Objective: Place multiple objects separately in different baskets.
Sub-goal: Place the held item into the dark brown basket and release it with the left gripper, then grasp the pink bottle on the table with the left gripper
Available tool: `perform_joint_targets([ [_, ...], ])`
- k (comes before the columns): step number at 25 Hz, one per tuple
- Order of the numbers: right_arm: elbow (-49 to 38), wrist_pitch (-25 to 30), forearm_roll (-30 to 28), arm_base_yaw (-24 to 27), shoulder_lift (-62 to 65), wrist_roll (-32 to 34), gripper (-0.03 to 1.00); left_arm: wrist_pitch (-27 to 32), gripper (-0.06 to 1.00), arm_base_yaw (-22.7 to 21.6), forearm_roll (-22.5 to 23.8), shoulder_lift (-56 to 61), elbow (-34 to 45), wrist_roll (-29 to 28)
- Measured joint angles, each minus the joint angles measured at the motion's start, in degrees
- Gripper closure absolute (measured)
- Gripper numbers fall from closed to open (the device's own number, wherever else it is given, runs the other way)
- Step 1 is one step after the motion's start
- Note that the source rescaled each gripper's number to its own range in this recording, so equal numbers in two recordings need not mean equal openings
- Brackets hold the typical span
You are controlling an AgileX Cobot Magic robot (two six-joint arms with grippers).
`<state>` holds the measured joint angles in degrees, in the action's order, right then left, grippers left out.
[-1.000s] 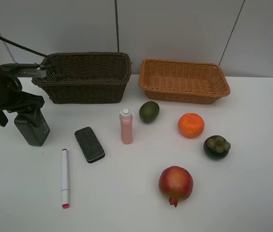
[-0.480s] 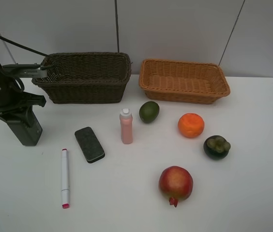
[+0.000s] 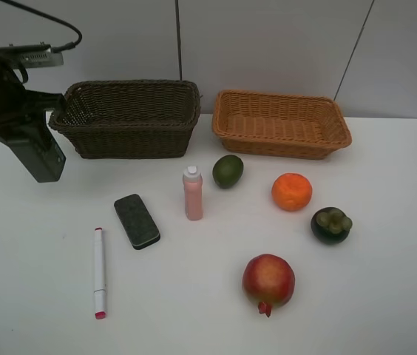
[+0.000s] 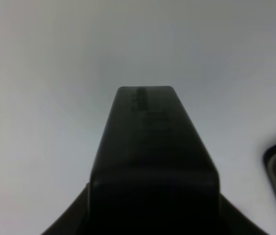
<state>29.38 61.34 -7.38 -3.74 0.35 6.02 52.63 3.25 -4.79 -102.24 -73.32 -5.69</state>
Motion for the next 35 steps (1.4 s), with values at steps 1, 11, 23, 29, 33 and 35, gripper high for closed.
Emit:
perform_joint_targets([
  [1, 0.00, 0.00, 0.00, 0.00, 0.00, 0.00, 0.26, 2.06, 0.61, 0.00, -1.30, 0.00, -3.74, 0.06],
  [11, 0.00, 0.00, 0.00, 0.00, 0.00, 0.00, 0.26, 6.47, 0.61, 0.79, -3.49, -16.08, -36.85, 0.13],
  [23, 0.00, 0.00, 0.00, 0.00, 0.00, 0.00, 0.26, 6.65, 0.01, 0.98, -3.49, -30.39, -44.20, 0.13],
  [29, 0.00, 0.00, 0.00, 0.00, 0.00, 0.00, 0.26, 14.30, -0.04, 0.98, -5.39, -30.26, -49.62, -1.16],
  [33, 0.00, 0.00, 0.00, 0.00, 0.00, 0.00, 0.26, 16.14, -0.04, 1.39, -5.99, -28.32, -52.75, -2.04],
  [35, 0.00, 0.00, 0.00, 0.00, 0.00, 0.00, 0.26, 16.14, -0.04, 2.29, -6.03, -26.71, -52.65, -2.48],
])
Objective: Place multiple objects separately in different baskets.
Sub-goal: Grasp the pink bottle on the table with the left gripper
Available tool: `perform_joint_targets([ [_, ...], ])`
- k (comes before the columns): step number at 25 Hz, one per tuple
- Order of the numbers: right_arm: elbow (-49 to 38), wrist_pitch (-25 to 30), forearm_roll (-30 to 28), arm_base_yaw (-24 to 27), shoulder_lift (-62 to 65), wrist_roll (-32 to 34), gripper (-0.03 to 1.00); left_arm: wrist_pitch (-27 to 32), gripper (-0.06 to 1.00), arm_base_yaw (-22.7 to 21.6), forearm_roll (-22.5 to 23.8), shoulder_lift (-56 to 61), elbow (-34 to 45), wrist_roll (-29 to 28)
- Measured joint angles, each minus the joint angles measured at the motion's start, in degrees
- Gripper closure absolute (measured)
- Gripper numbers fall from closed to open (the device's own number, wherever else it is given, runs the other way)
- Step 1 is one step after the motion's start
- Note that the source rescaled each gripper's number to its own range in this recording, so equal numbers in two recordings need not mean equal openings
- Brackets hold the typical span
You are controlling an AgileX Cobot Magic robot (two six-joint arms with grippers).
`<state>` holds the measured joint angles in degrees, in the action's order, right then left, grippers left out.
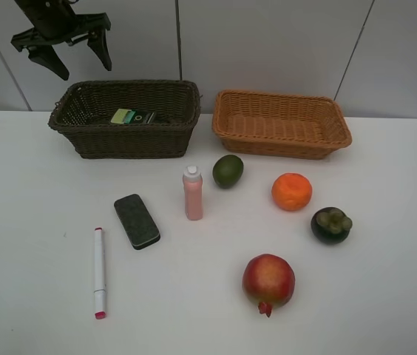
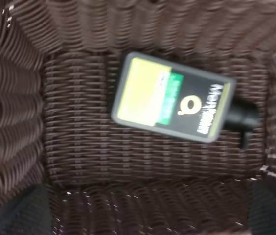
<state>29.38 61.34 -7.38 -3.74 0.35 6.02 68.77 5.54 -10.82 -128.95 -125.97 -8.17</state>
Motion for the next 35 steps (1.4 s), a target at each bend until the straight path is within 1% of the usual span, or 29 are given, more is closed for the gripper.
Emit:
perform_joint_targets([
  [2, 0.00, 0.00, 0.00, 0.00, 0.00, 0.00, 0.26, 0.00, -0.04, 1.36, -0.11, 2.03, 1.43, -0.13],
  [4, 0.00, 0.00, 0.00, 0.00, 0.00, 0.00, 0.26, 0.00, -0.04, 3.40, -0.27, 5.27, 5.35, -0.25],
  [7, 0.00, 0.00, 0.00, 0.00, 0.00, 0.00, 0.26, -0.09, -0.04, 6.93, -0.40, 10.93, 15.68, -1.84],
  [10, 0.00, 0.00, 0.00, 0.00, 0.00, 0.00, 0.26, -0.11, -0.04, 10.72, -0.54, 16.49, 26.97, -5.22],
  [13, 0.00, 0.00, 0.00, 0.00, 0.00, 0.00, 0.26, -0.02, -0.04, 14.36, -0.54, 19.50, 36.37, -8.37],
  [15, 0.00, 0.00, 0.00, 0.00, 0.00, 0.00, 0.26, 0.00, -0.04, 16.28, -0.41, 19.72, 41.02, -10.13],
  [18, 0.00, 0.00, 0.00, 0.00, 0.00, 0.00, 0.26, 0.05, -0.04, 18.14, -0.15, 19.72, 46.30, -10.79],
  [21, 0.00, 0.00, 0.00, 0.00, 0.00, 0.00, 0.26, -0.59, -0.04, 20.67, -0.09, 19.72, 47.27, -10.73],
  [25, 0.00, 0.00, 0.00, 0.00, 0.00, 0.00, 0.26, -3.86, -0.04, 26.69, -0.87, 19.64, 46.09, -10.43],
  [28, 0.00, 0.00, 0.00, 0.00, 0.00, 0.00, 0.26, -4.64, -0.04, 30.34, -1.21, 18.69, 43.95, -11.85],
  [31, 0.00, 0.00, 0.00, 0.00, 0.00, 0.00, 0.26, -5.66, -0.04, 31.87, -1.09, 16.38, 41.40, -13.09],
  [35, 0.00, 0.00, 0.00, 0.00, 0.00, 0.00, 0.26, -8.67, -0.04, 32.00, -0.86, 12.60, 37.70, -13.70],
])
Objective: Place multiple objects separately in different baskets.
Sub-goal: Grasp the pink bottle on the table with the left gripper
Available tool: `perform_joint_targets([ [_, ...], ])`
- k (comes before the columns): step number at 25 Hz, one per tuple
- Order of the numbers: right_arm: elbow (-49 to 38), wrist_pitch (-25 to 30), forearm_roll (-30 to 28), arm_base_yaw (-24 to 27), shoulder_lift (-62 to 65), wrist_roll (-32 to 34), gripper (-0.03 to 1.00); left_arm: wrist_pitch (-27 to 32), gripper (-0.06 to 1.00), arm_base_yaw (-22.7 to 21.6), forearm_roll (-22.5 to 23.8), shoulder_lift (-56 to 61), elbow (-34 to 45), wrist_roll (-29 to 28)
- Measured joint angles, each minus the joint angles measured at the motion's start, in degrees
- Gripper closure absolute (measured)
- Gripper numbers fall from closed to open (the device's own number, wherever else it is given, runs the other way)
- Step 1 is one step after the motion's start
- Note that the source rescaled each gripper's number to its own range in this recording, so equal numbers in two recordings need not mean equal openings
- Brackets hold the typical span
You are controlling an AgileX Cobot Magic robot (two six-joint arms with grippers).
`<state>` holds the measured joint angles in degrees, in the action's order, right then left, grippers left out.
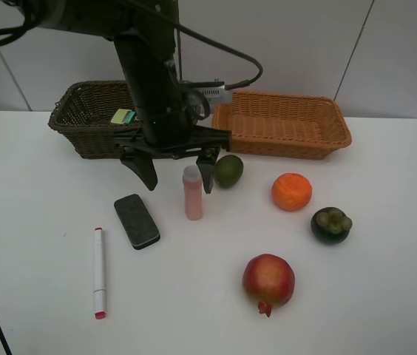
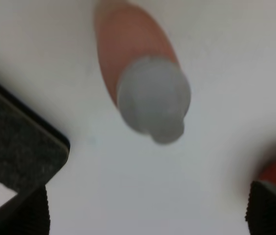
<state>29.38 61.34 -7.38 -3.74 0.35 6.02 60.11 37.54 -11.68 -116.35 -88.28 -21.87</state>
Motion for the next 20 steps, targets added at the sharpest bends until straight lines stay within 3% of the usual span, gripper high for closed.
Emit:
perform_joint_targets([
  [8, 0.00, 0.00, 0.00, 0.00, 0.00, 0.00, 0.26, -3.30, -0.04, 0.00, 0.19, -8.22, -6.61, 0.00],
  [17, 0.00, 0.00, 0.00, 0.00, 0.00, 0.00, 0.26, -4.11, -0.04, 0.00, 1.93, -12.29, -7.09, -0.07],
  [20, 0.00, 0.00, 0.00, 0.00, 0.00, 0.00, 0.26, -4.17, 0.05, 0.00, 1.93, -12.68, -7.09, -0.43],
])
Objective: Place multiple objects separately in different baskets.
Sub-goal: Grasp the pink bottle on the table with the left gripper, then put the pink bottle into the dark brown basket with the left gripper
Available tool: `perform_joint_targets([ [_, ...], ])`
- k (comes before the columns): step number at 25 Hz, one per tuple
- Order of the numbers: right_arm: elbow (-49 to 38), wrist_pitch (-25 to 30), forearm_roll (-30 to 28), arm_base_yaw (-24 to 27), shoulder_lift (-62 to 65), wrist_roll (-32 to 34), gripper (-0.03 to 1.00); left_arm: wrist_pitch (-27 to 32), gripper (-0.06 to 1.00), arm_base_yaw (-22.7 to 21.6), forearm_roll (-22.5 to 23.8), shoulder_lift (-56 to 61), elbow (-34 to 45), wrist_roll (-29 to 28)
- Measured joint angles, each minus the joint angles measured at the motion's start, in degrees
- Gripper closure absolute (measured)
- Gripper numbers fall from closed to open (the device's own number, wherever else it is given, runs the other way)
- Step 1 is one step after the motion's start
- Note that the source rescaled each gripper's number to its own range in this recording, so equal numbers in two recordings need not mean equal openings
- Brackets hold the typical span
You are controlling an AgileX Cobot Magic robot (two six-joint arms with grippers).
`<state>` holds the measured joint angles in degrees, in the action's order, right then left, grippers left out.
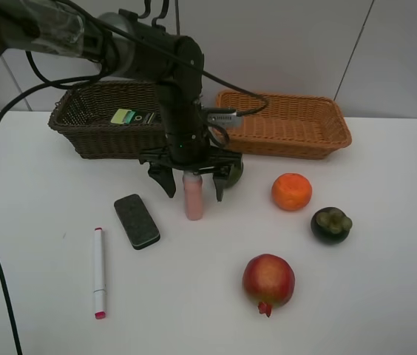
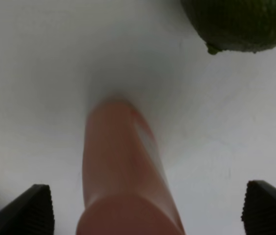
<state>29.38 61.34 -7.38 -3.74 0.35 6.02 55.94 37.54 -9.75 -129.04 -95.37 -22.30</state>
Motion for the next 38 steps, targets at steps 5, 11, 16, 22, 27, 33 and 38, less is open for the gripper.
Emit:
perform_joint_targets([
  [5, 0.00, 0.00, 0.00, 0.00, 0.00, 0.00, 0.26, 0.87, 0.69, 0.00, 0.33, 0.01, 0.00, 0.16],
  [11, 0.00, 0.00, 0.00, 0.00, 0.00, 0.00, 0.26, 2.10, 0.69, 0.00, 0.38, 0.33, -0.29, 1.13],
  [16, 0.00, 0.00, 0.00, 0.00, 0.00, 0.00, 0.26, 7.17, 0.69, -0.76, 0.98, 3.96, -8.77, 2.22],
  [22, 0.00, 0.00, 0.00, 0.00, 0.00, 0.00, 0.26, 10.30, 0.69, -7.30, 4.81, 6.45, -25.53, 2.84],
  [27, 0.00, 0.00, 0.00, 0.00, 0.00, 0.00, 0.26, 10.97, 0.69, -15.30, 6.16, 5.45, -27.77, 3.01],
  [33, 0.00, 0.00, 0.00, 0.00, 0.00, 0.00, 0.26, 10.32, 0.69, -17.61, 7.31, -0.06, -27.77, 5.58],
  [38, 0.00, 0.00, 0.00, 0.00, 0.00, 0.00, 0.26, 9.29, 0.38, -17.56, 7.43, -2.43, -27.77, 7.36],
])
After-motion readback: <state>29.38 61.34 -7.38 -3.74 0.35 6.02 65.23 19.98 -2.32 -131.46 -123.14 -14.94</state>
